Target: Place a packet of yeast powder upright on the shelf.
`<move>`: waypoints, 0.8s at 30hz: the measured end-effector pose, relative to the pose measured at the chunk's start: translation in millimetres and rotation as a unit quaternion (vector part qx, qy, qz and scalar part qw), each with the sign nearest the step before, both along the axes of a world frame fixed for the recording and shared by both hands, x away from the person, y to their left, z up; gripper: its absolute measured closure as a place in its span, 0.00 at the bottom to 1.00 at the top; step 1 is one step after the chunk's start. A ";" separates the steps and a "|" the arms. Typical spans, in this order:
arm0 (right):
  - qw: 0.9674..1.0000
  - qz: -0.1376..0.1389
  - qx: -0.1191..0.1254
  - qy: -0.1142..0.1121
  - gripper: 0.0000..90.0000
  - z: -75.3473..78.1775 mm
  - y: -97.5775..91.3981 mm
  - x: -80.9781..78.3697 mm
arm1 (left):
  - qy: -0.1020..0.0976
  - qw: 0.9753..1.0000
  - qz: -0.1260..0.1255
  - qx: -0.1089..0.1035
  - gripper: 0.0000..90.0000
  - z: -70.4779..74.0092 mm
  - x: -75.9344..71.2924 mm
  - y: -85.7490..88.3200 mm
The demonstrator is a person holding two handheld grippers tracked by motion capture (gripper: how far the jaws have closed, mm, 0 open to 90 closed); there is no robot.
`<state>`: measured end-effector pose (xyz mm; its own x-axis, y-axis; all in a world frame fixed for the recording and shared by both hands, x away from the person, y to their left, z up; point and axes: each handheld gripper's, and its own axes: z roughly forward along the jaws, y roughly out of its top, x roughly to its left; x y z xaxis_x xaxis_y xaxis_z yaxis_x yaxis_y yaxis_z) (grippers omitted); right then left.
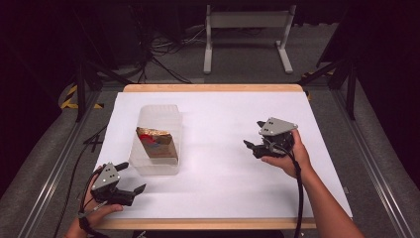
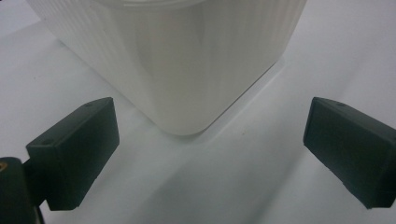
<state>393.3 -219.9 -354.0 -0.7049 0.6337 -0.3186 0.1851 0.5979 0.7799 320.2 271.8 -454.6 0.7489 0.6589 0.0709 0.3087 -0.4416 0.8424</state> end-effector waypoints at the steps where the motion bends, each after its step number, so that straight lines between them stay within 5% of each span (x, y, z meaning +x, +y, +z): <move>1: 1.000 -0.001 -0.001 0.003 0.26 -1.5 -1.6 -0.4 | 0.000 1.000 0.000 0.000 0.05 0.0 -0.1 -0.1; 11: 0.999 -0.031 -0.018 0.009 0.16 -19.3 -19.2 -8.8 | 0.001 1.000 0.000 0.001 0.05 -0.2 -0.2 0.0; 24: 0.998 -0.060 0.004 0.012 0.14 -37.1 -53.4 -27.6 | 0.000 1.000 0.001 0.001 0.05 0.1 -0.5 -1.2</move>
<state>365.6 -273.3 -391.2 -0.6313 0.7168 -0.2961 0.2744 0.5635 0.7792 319.7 270.7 -454.5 0.7480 0.6597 0.0725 0.3093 -0.4431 0.8414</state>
